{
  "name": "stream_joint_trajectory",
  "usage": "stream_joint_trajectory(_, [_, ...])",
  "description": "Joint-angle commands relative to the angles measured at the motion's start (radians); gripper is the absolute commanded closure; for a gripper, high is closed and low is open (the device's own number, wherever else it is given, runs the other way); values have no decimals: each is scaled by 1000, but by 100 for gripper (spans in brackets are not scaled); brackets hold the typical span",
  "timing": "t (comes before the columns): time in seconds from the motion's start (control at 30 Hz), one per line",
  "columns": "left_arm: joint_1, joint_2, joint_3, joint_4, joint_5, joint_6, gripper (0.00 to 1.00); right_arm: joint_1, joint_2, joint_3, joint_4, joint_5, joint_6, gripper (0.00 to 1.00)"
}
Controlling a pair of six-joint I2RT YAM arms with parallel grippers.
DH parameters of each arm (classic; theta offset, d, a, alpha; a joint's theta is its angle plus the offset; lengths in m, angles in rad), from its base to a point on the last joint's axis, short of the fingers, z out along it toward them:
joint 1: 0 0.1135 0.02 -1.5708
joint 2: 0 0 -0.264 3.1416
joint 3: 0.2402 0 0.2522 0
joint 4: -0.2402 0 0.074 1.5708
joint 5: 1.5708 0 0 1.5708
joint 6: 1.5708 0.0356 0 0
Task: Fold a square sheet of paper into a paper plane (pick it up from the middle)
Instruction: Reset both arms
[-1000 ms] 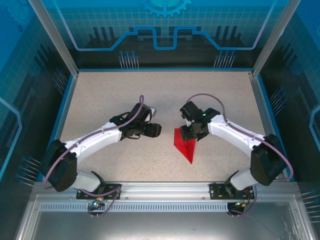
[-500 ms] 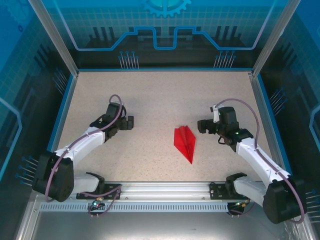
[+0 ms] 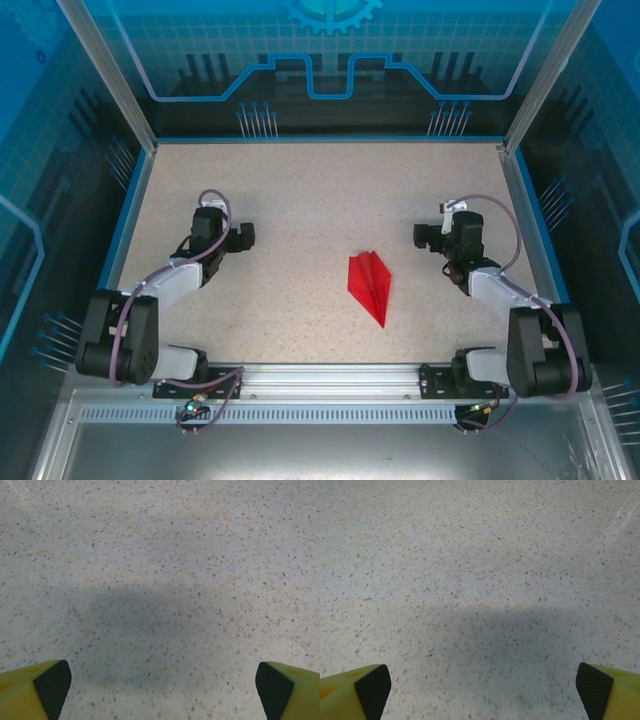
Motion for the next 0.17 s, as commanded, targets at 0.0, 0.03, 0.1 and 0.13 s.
stream_joint_trajectory(0.0, [9, 27, -2, 101, 54, 37, 1, -24, 37, -17, 162, -53, -21, 1])
stream_joint_trajectory(0.03, [9, 36, 4, 103, 67, 40, 1, -24, 44, -20, 175, -60, -22, 1])
stream_joint_trajectory(0.1, [10, 44, 11, 103, 55, 44, 1, -27, 47, -15, 169, -66, -19, 1])
stream_joint_trajectory(0.13, [8, 42, 11, 100, 55, 47, 1, -28, 47, -15, 169, -70, -19, 1])
